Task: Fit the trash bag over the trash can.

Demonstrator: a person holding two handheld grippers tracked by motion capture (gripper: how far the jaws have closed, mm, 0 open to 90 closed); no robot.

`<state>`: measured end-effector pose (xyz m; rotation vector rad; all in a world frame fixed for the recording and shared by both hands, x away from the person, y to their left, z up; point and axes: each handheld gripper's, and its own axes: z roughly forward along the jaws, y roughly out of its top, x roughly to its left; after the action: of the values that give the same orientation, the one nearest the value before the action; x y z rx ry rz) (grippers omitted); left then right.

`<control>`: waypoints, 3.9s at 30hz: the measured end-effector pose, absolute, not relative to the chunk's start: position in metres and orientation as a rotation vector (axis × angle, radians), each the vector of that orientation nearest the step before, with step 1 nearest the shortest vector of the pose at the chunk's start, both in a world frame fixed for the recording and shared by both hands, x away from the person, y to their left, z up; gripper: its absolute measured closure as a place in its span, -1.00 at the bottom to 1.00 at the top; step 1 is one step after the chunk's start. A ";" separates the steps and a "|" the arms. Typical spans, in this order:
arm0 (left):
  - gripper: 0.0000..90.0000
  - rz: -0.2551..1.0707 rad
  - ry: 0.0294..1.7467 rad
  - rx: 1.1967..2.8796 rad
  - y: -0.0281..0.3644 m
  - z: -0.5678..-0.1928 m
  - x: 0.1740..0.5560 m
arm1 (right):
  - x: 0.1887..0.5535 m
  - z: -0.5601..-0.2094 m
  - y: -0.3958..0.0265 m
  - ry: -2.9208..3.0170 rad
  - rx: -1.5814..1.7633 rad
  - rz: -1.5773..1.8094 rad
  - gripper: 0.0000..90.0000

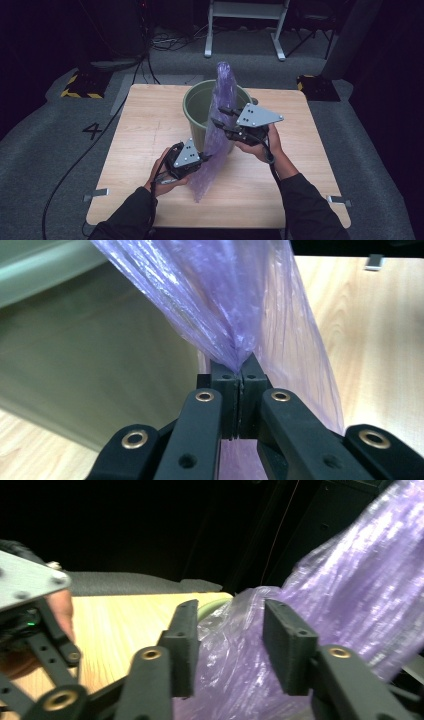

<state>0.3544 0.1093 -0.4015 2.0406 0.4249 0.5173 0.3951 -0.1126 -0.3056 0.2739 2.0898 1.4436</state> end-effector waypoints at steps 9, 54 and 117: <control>0.98 0.531 0.462 1.994 0.120 -0.396 0.367 | 0.402 -0.299 -0.114 2.082 0.342 1.454 -0.22; 0.98 0.509 0.391 2.020 0.122 -0.375 0.365 | 0.471 -0.313 -0.110 2.292 0.606 1.139 0.45; 0.90 0.523 0.493 1.908 0.119 -0.323 0.390 | 0.384 -0.323 -0.138 2.277 0.234 1.468 -0.15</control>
<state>0.3903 0.1192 -0.3229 1.9076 0.4926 0.5228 0.3844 -0.1382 -0.3231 0.2342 2.2768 1.4678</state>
